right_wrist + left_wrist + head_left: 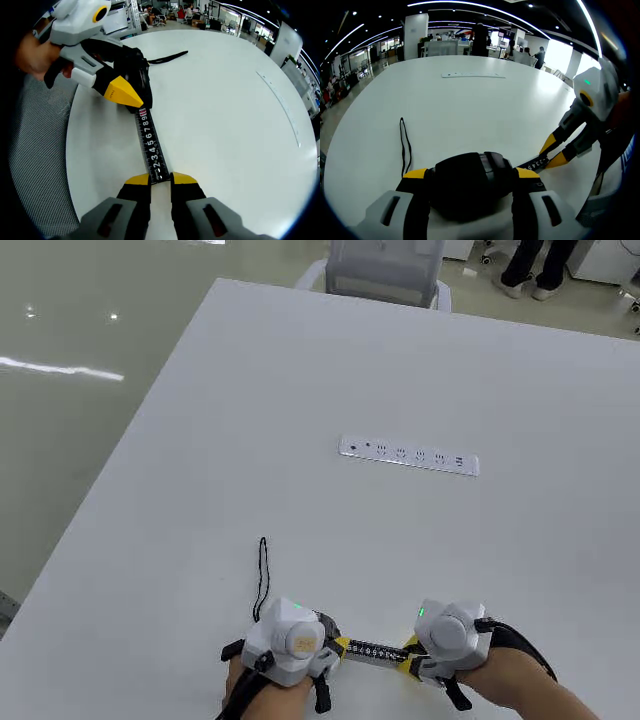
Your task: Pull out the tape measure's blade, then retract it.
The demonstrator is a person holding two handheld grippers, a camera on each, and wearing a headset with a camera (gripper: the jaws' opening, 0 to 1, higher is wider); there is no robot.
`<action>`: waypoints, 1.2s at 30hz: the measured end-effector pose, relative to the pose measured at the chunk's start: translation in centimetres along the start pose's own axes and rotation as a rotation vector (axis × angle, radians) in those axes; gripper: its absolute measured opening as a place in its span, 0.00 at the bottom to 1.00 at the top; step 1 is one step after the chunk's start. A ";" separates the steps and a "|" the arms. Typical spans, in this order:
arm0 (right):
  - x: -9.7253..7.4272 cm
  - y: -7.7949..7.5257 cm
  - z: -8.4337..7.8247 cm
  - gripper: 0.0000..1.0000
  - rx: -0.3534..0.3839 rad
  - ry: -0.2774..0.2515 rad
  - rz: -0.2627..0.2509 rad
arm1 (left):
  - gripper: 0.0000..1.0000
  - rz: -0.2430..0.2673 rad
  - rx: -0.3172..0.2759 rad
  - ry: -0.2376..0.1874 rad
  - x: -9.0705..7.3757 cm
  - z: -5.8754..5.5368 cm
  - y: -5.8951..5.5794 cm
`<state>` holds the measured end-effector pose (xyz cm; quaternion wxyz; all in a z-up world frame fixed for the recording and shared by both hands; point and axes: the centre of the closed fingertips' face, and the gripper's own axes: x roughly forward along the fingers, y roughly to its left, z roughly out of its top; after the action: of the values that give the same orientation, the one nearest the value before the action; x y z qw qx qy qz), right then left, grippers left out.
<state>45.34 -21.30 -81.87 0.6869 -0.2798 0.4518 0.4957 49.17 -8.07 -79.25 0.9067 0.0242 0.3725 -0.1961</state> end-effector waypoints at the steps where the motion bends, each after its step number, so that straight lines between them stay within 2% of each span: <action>1: 0.0 0.0 0.0 0.13 0.000 0.000 0.000 | 0.64 0.000 0.000 0.000 0.0 0.0 0.0; 36: 0.6 0.4 1.2 0.13 -0.009 -0.004 0.009 | 0.63 -0.004 0.004 0.000 0.0 0.0 -0.1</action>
<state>45.46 -19.94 -81.83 0.6845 -0.2797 0.4495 0.5013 49.15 -8.12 -79.22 0.9062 0.0252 0.3724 -0.1987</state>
